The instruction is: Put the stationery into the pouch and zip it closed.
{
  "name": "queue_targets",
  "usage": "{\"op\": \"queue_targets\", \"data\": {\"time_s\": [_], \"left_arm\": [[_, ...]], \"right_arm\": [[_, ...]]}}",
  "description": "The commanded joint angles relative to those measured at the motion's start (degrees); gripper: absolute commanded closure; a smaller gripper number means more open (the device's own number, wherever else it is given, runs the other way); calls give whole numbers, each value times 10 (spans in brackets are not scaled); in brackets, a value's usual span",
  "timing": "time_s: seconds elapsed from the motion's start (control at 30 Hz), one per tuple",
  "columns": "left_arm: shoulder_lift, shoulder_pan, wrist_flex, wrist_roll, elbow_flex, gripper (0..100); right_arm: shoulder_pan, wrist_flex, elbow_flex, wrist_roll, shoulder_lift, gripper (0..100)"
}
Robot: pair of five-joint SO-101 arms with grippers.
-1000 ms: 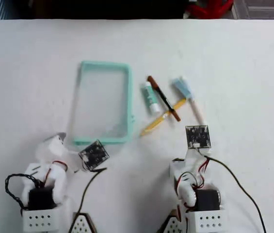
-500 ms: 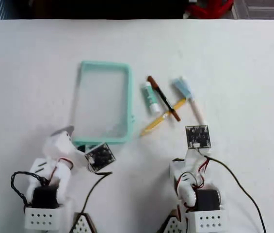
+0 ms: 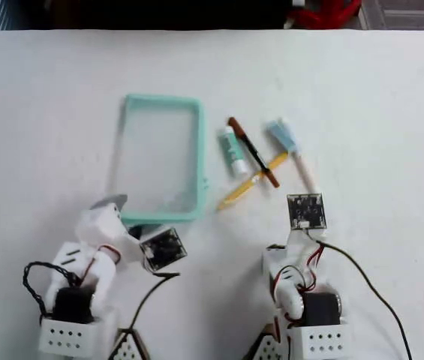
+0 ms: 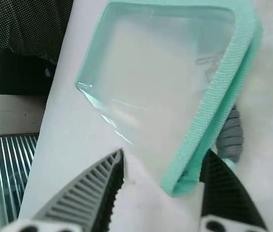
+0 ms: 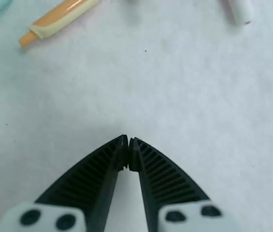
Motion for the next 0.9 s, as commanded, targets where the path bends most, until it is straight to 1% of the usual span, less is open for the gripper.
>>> {"op": "queue_targets", "data": {"time_s": [0.0, 0.2, 0.5, 0.6, 0.7, 0.73, 0.8, 0.87], "left_arm": [[-4, 9, 16, -22, -4, 740], [-4, 7, 16, -34, -4, 740], [-3, 4, 1, -25, -4, 744], [-4, -7, 7, 14, -5, 743], [-4, -37, 56, 60, -46, 741], [-4, -44, 83, 85, -68, 741], [-6, -48, 124, 159, -120, 741], [-6, -48, 143, 236, -178, 741]], "right_arm": [[0, 4, 5, -6, -7, 981], [0, 4, 5, -6, -7, 981], [0, 4, 5, -6, -7, 981], [1, 4, 5, -6, -7, 981], [1, 4, 5, -6, -7, 981], [1, 4, 5, -6, -7, 981], [1, 4, 5, -6, -7, 981], [-1, 4, 5, -6, -7, 981]]}}
